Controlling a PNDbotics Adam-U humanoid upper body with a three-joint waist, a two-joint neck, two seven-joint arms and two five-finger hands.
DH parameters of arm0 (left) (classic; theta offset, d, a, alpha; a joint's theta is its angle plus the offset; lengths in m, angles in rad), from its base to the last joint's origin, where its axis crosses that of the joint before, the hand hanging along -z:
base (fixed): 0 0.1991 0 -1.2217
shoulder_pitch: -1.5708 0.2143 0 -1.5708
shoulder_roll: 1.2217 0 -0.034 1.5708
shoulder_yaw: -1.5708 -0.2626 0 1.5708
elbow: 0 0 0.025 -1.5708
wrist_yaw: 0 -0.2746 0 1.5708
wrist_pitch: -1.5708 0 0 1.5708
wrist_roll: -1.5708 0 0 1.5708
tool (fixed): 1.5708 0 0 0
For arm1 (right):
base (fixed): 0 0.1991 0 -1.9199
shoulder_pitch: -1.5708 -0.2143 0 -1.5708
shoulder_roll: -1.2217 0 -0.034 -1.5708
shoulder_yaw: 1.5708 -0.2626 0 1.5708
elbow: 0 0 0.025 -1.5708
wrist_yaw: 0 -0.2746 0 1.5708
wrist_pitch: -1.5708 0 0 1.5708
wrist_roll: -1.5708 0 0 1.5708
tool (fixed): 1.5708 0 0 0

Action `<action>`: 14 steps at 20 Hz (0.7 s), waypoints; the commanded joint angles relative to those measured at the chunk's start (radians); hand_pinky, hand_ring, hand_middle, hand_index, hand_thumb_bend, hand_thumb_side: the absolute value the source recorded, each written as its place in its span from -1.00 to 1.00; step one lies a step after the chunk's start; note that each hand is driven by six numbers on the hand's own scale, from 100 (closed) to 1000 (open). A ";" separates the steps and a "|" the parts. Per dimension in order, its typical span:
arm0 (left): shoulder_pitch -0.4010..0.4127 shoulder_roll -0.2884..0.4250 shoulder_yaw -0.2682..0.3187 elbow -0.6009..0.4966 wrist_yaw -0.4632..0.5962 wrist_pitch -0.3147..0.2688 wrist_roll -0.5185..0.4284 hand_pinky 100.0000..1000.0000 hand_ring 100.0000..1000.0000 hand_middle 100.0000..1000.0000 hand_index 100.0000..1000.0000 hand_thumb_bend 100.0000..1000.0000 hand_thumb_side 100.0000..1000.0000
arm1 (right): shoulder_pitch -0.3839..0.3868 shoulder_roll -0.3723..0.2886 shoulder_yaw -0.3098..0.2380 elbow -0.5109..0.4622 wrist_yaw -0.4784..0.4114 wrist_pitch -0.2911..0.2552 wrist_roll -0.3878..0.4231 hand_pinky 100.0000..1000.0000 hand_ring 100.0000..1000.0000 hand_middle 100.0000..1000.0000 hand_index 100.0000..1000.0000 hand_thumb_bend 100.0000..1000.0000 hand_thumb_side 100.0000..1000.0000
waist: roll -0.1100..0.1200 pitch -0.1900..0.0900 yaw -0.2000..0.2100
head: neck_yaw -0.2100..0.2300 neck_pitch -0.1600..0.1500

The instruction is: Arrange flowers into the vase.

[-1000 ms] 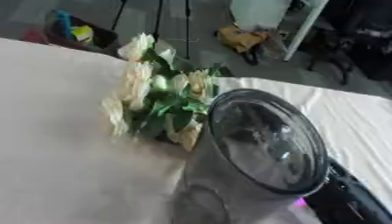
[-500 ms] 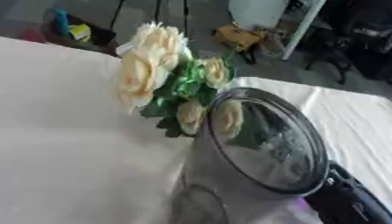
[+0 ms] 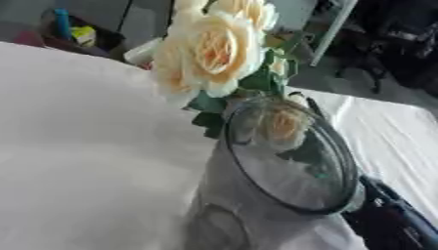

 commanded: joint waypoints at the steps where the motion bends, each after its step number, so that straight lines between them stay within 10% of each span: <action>1: 0.001 0.002 -0.001 -0.013 0.009 0.000 0.003 0.18 0.40 0.73 0.64 -0.84 1.00 | 0.006 -0.054 -0.023 -0.024 -0.066 -0.024 -0.039 -1.00 -1.00 -1.00 -0.81 -1.00 1.00 | 0.010 -0.037 -0.008 | -0.001 0.009; 14: 0.016 0.014 0.010 -0.013 0.032 0.009 0.009 0.18 0.40 0.73 0.63 -0.82 1.00 | 0.078 -0.091 -0.067 -0.077 -0.325 -0.038 -0.060 -1.00 -1.00 -1.00 -0.85 -1.00 0.87 | 0.025 -0.081 -0.053 | 0.032 0.036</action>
